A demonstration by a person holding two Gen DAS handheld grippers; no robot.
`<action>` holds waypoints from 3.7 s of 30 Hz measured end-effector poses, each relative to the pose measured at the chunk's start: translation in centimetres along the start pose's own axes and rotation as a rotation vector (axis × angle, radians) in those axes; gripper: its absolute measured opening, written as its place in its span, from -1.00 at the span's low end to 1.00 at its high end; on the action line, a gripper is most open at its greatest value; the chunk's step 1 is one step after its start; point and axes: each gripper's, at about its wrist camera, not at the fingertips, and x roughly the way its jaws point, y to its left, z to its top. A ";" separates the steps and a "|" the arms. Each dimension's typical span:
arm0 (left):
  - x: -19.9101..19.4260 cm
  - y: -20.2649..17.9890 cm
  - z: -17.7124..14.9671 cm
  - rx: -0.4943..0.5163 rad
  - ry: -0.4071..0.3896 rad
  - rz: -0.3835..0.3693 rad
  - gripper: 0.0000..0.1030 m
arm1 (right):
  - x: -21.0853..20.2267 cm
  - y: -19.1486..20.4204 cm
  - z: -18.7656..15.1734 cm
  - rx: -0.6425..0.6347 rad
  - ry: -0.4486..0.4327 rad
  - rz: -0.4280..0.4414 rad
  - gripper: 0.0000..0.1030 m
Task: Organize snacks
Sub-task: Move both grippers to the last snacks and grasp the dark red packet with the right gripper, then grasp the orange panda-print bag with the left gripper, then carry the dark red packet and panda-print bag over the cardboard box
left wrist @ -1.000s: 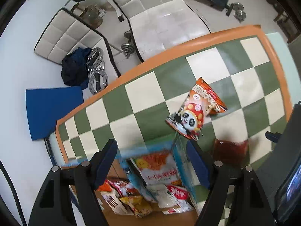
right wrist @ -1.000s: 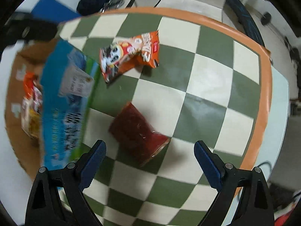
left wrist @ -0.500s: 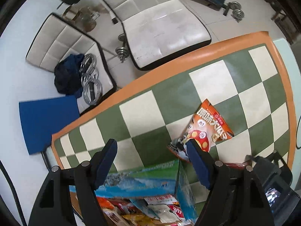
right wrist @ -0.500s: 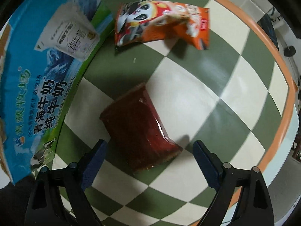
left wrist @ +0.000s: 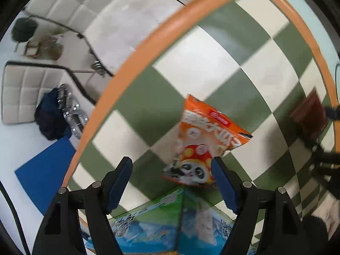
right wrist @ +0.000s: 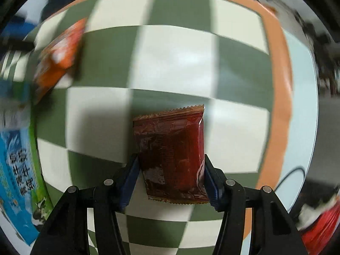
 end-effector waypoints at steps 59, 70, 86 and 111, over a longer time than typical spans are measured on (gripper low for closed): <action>0.8 -8.8 -1.5 -0.043 -0.030 -0.091 -0.37 | -6.2 -2.9 -5.5 0.177 -0.157 0.077 0.20; -3.7 -8.5 -3.4 -0.136 -0.186 -0.126 -0.71 | -7.6 -4.6 -7.4 0.212 -0.197 0.077 0.20; -12.4 -2.7 -13.7 -0.363 -0.354 -0.187 -0.71 | -16.9 0.6 -9.3 0.123 -0.337 0.187 0.20; -3.5 15.9 -32.7 -0.771 -0.256 -0.167 -0.71 | -18.8 28.6 -5.4 -0.122 -0.301 0.357 0.20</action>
